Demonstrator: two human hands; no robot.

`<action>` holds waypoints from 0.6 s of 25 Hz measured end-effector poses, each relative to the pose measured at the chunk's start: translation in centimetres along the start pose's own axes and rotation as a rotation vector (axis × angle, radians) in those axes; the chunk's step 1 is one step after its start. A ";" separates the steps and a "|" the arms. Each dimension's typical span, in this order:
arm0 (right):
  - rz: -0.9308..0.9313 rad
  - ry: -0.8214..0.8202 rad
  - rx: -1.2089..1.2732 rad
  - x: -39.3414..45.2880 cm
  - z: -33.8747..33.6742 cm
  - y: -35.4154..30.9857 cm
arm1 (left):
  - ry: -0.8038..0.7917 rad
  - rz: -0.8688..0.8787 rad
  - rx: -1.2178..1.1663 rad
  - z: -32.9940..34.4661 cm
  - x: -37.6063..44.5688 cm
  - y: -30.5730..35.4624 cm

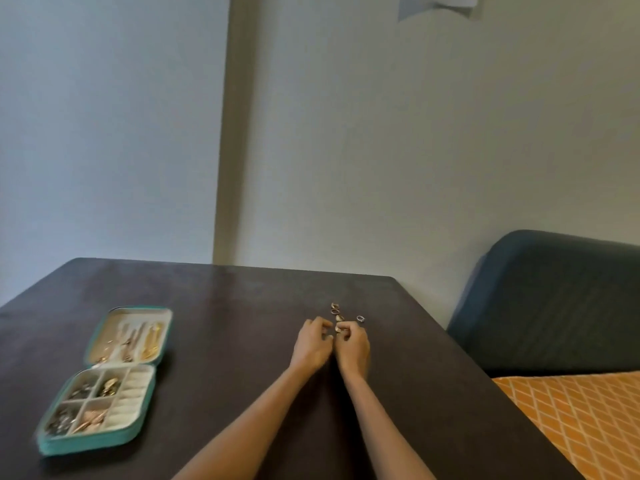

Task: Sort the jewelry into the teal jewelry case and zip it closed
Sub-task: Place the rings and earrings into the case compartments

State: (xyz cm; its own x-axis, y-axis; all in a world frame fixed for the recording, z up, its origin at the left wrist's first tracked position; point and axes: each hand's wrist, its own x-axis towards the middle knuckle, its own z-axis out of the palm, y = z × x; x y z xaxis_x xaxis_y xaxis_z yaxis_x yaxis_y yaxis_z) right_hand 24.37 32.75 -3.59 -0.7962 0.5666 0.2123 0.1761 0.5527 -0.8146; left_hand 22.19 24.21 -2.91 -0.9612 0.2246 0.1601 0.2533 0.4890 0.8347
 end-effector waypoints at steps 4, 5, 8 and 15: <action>0.027 0.029 -0.101 3.2 -1.0 1.7 | -0.004 0.004 0.051 2.2 2.2 -0.6; 0.022 0.020 -0.130 3.7 -1.0 2.0 | 0.013 0.009 0.077 2.4 2.5 -0.7; -0.014 -0.002 -0.242 4.2 -0.9 2.0 | 0.068 0.032 0.150 2.6 2.9 -0.9; -0.005 -0.138 0.101 3.9 -1.7 1.7 | 0.108 0.037 0.066 2.2 2.8 -0.7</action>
State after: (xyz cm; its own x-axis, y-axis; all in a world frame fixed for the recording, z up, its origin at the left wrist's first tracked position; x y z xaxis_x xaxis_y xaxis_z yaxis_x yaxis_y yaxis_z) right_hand 22.53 36.91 -3.23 -0.8700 0.4708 0.1465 0.1182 0.4875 -0.8651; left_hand 19.53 26.35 -4.16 -0.9562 0.1538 0.2490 0.2924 0.5374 0.7910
